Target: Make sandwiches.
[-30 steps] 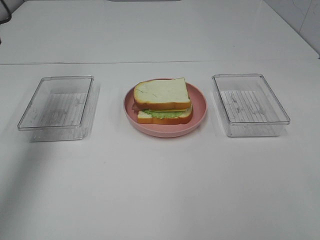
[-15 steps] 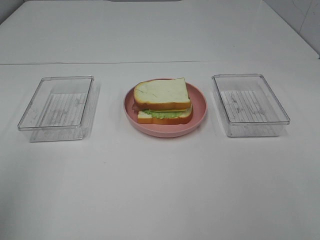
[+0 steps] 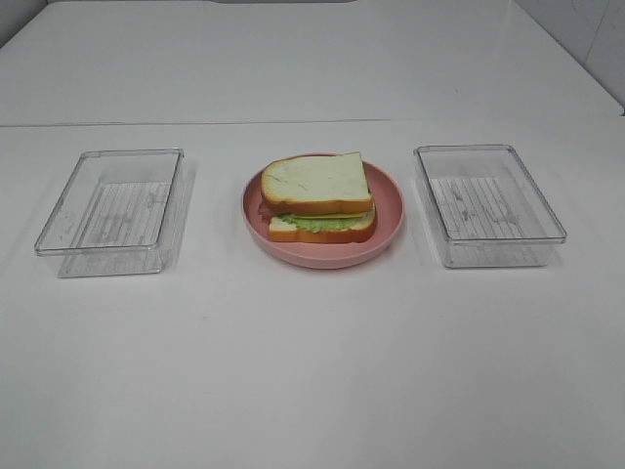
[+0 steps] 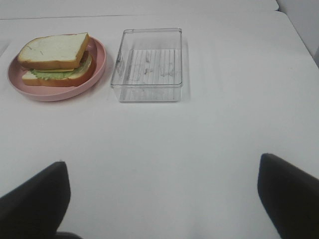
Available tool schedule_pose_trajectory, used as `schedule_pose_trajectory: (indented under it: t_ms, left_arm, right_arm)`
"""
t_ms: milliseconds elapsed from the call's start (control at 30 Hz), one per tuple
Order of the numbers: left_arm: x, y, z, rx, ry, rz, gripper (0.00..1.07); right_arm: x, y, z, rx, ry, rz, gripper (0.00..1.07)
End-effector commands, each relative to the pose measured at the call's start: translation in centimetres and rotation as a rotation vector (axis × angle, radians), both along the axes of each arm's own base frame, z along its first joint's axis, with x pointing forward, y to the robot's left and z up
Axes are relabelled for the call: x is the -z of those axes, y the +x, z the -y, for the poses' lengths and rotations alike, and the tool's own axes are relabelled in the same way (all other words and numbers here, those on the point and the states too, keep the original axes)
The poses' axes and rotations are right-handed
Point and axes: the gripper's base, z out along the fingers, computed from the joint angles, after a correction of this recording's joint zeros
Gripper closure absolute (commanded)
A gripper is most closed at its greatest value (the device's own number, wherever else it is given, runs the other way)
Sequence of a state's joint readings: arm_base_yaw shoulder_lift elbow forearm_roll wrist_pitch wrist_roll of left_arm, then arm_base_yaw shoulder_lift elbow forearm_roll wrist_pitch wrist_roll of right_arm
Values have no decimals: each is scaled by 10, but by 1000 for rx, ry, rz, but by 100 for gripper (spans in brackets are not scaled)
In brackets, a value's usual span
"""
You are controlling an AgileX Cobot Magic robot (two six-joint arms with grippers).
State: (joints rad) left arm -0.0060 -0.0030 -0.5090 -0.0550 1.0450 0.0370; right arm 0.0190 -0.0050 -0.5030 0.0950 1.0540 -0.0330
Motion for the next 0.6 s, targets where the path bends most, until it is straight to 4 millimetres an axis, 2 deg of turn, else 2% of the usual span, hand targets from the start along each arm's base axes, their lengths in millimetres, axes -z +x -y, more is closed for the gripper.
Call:
schedule_pose_trajectory:
  t_ms: [33, 600]
  left_arm:
    - [1, -2, 0, 3, -11, 14, 24]
    - [2, -1, 0, -6, -26, 19, 24]
  right_arm:
    - [0, -3, 0, -1, -4, 25, 9]
    - [0, -2, 0, -1, -5, 19, 9]
